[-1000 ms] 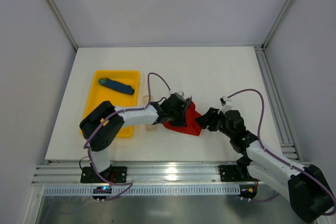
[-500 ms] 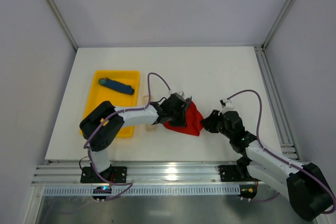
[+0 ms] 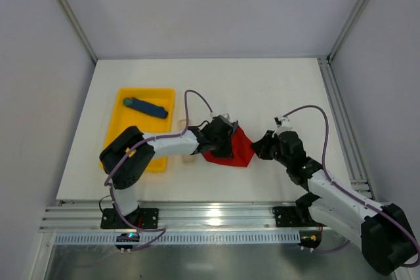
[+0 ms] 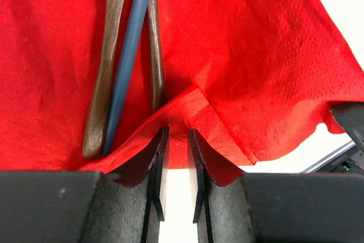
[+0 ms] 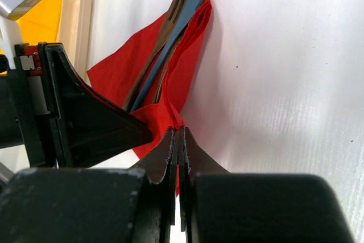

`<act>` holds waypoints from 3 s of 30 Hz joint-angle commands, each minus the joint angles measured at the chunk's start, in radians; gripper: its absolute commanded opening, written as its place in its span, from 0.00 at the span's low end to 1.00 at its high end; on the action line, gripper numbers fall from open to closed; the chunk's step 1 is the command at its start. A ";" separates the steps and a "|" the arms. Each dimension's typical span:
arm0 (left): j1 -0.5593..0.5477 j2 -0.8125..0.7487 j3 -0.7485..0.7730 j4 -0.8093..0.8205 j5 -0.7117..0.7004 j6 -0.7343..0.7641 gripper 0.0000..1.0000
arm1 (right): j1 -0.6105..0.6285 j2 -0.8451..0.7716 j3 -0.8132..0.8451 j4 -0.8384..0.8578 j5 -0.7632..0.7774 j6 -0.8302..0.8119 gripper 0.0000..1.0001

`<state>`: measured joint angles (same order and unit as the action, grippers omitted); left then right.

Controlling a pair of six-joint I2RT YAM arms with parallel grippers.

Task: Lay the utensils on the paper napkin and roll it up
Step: Roll the napkin at the center of the board.

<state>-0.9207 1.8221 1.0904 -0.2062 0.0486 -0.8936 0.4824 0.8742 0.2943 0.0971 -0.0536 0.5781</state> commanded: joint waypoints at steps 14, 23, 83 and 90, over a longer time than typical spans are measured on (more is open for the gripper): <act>-0.003 0.014 0.009 -0.041 -0.041 -0.004 0.23 | -0.002 0.082 0.040 0.170 -0.167 0.104 0.04; -0.003 0.016 -0.010 -0.015 -0.041 -0.015 0.23 | -0.002 0.149 0.016 0.320 -0.210 0.232 0.04; 0.060 -0.161 -0.044 -0.171 -0.199 0.044 0.28 | 0.076 0.328 0.052 0.504 -0.143 0.299 0.04; 0.068 -0.184 -0.063 -0.156 -0.164 0.061 0.26 | 0.074 0.339 0.066 0.503 -0.146 0.301 0.04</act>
<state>-0.8524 1.6943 1.0428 -0.3756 -0.1215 -0.8539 0.5545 1.2118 0.3244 0.5529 -0.1982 0.8967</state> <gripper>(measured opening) 0.266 0.058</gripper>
